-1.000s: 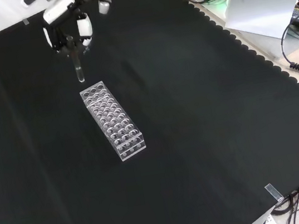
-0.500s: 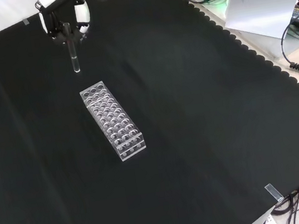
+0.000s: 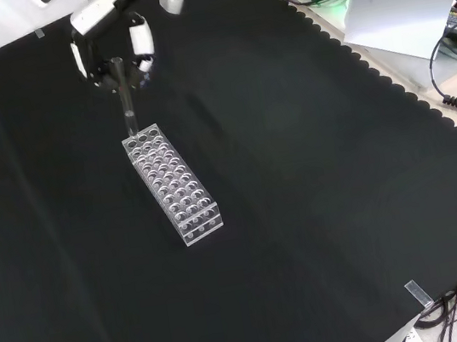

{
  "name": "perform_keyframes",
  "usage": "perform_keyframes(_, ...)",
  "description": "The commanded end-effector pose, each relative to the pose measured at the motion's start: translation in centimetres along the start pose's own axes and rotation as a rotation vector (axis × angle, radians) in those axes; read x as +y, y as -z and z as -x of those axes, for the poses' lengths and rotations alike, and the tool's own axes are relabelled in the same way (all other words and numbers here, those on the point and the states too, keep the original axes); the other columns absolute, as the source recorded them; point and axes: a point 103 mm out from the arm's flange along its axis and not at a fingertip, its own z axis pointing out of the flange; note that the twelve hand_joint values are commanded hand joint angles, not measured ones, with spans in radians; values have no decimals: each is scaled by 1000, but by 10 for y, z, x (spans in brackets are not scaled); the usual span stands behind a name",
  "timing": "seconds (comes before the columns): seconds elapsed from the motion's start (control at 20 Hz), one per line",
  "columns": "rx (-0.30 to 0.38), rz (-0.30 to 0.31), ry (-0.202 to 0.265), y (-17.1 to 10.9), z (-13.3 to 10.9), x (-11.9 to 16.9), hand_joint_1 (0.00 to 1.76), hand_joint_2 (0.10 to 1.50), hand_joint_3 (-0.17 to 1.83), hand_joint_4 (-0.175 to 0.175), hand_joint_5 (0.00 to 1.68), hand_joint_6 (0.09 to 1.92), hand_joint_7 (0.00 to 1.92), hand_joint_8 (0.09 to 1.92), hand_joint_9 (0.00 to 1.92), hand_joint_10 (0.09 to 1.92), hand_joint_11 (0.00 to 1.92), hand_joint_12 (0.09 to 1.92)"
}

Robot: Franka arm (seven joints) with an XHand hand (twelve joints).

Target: Shake the test tube.

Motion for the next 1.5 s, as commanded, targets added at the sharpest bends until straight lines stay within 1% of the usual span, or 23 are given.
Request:
perform_keyframes(0.05, 17, -51, 87, -21, -41, -12, 1433, 561, 782, -175, 1270, 678, 1353, 807, 1305, 537, 995, 1151)
perform_keyframes(0.15, 16, -48, 82, -20, -37, -14, 1434, 561, 781, -175, 1270, 678, 1353, 807, 1306, 535, 994, 1152)
perform_keyframes(0.3, 9, -30, 36, -11, -12, -14, 1433, 561, 780, -175, 1271, 676, 1354, 806, 1306, 534, 993, 1153)
perform_keyframes(0.45, -19, 3, -41, 4, 29, -14, 1433, 562, 779, -175, 1271, 675, 1354, 805, 1307, 532, 992, 1154)
perform_keyframes(0.6, -62, 34, -137, 21, 80, -16, 1433, 562, 779, -175, 1272, 674, 1354, 804, 1307, 531, 991, 1155)
perform_keyframes(0.75, -99, 56, -245, 36, 129, -20, 1433, 562, 778, -175, 1272, 674, 1354, 803, 1308, 530, 990, 1155)
perform_keyframes(0.85, -122, 73, -289, 45, 154, -23, 1433, 562, 778, -175, 1272, 673, 1355, 803, 1308, 529, 989, 1156)
perform_keyframes(0.95, -148, 94, -316, 54, 171, -26, 1433, 562, 777, -175, 1272, 672, 1355, 802, 1308, 528, 988, 1156)
perform_keyframes(1.1, -181, 119, -340, 65, 184, -29, 1433, 563, 776, -175, 1273, 671, 1355, 801, 1309, 527, 987, 1157)
perform_keyframes(1.25, -179, 129, -339, 70, 185, -28, 1433, 563, 776, -175, 1273, 670, 1356, 801, 1309, 525, 986, 1158)
perform_keyframes(1.4, -165, 117, -312, 66, 170, -25, 1433, 563, 775, -175, 1273, 669, 1356, 800, 1309, 524, 985, 1159)
perform_keyframes(1.5, -151, 100, -280, 57, 153, -22, 1433, 563, 775, -175, 1274, 669, 1356, 799, 1310, 523, 985, 1160)
